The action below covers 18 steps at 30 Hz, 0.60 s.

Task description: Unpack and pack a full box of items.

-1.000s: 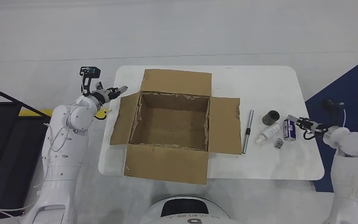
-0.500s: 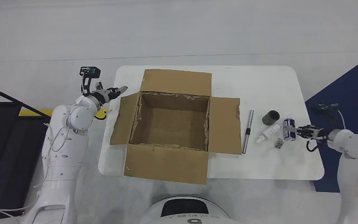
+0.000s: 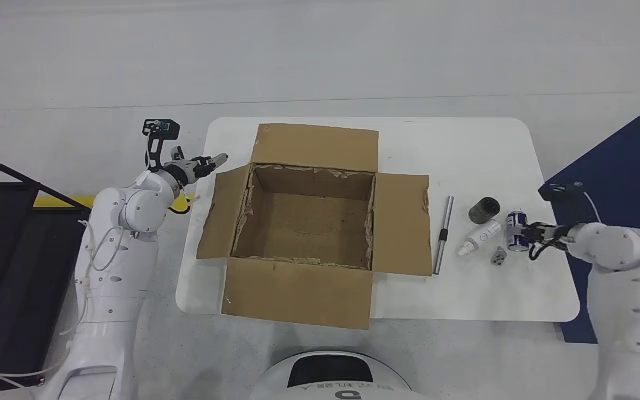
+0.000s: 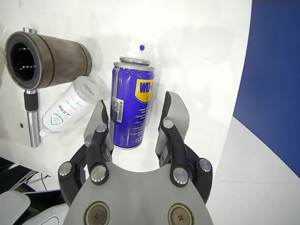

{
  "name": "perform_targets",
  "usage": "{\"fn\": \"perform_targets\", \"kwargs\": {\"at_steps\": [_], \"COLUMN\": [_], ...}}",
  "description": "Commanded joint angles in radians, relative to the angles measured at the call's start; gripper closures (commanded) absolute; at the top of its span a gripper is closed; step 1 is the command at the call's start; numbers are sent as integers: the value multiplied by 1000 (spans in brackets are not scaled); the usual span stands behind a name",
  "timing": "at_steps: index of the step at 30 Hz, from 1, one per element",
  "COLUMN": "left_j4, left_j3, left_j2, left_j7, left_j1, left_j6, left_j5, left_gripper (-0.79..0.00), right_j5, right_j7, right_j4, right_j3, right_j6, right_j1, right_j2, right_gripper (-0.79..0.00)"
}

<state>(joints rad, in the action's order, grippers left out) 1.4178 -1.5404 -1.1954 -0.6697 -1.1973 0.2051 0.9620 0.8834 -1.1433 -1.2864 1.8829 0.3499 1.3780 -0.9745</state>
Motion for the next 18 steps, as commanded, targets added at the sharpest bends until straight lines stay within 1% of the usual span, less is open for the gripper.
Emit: {"fn": "perform_targets", "kwargs": {"at_steps": [1,3,6,7,8,10,11,16,18], "left_j4": [0,0,0,0,0,0,0,0,0], "left_j3": [0,0,0,0,0,0,0,0,0], "left_j2": [0,0,0,0,0,0,0,0,0], "left_j7": [0,0,0,0,0,0,0,0,0], "left_j1": [0,0,0,0,0,0,0,0,0], "left_j6": [0,0,0,0,0,0,0,0,0], "left_j5": [0,0,0,0,0,0,0,0,0], "left_gripper": [-785,-785,-785,-785,-785,-785,-785,-785,-785], "right_j5": [17,36,54,60,62,59,48,-72,-174], "right_j7": [6,14,20,23,25,27,27,1,-18], "right_j4": [1,3,7,7,8,11,11,25,44], "right_j3": [-15,-30,-50,-54,-58,-58,-51,30,76], "right_j6": [-16,-32,-50,-57,-58,-57,-48,30,73], "right_j1": [-3,-5,-8,-10,-10,-10,-9,1,0], "right_j2": [1,1,2,2,3,5,6,20,26], "right_gripper": [-376,-329,-289,-262,-219,-62,0,0,0]}}
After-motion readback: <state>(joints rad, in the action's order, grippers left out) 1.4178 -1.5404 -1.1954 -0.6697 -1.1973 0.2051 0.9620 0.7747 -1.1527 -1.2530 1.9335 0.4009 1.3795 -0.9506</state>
